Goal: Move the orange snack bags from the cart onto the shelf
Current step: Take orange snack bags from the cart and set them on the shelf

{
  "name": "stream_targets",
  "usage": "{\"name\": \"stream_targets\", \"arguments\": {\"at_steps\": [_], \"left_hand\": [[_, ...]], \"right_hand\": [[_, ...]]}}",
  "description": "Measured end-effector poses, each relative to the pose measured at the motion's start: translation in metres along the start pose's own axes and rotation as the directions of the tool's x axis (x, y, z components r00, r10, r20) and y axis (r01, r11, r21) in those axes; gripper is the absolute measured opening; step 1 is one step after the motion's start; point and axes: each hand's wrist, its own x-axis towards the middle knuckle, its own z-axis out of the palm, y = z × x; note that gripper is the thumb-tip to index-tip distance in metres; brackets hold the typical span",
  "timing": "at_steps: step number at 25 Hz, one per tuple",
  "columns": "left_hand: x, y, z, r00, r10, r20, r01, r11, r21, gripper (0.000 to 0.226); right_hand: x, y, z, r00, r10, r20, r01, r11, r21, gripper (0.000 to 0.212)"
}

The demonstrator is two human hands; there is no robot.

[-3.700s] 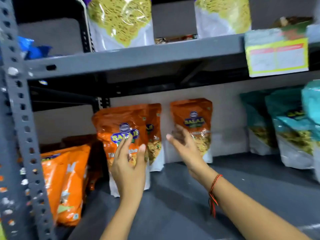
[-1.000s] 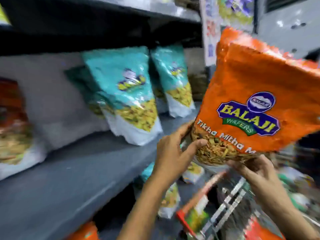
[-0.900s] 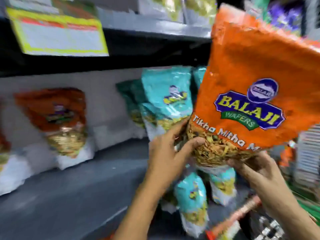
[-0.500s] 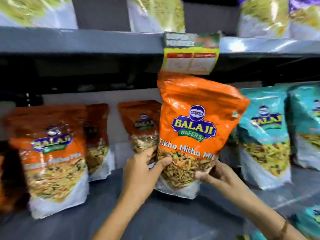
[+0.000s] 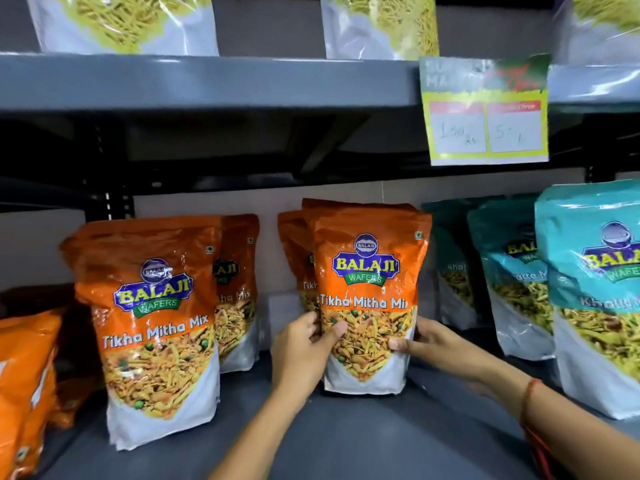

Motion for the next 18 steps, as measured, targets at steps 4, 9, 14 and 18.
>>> {"name": "stream_targets", "arguments": {"at_steps": [4,9,14,18], "left_hand": [[-0.001,-0.007,0.000,0.998,-0.034,-0.045,0.037,0.997,0.063,0.042],[-0.001,-0.014,0.003,0.997,-0.075,-0.033,0.077,0.994,0.074,0.035],[-0.019,0.020,0.005,0.974,0.004,-0.228,-0.006,1.000,-0.005,0.053],[-0.038,0.084,0.026,0.974,0.143,-0.177,-0.189,0.940,-0.285,0.055]], "right_hand": [[0.013,0.001,0.002,0.999,0.032,0.023,-0.033,0.999,0.018,0.039],[0.021,0.008,0.004,0.999,0.051,0.014,-0.053,0.986,0.156,0.034],[-0.004,-0.009,0.011,0.961,-0.024,-0.274,0.032,0.999,0.022,0.057],[-0.042,-0.048,0.012,0.798,-0.246,-0.550,0.215,0.969,-0.122,0.063]]}}
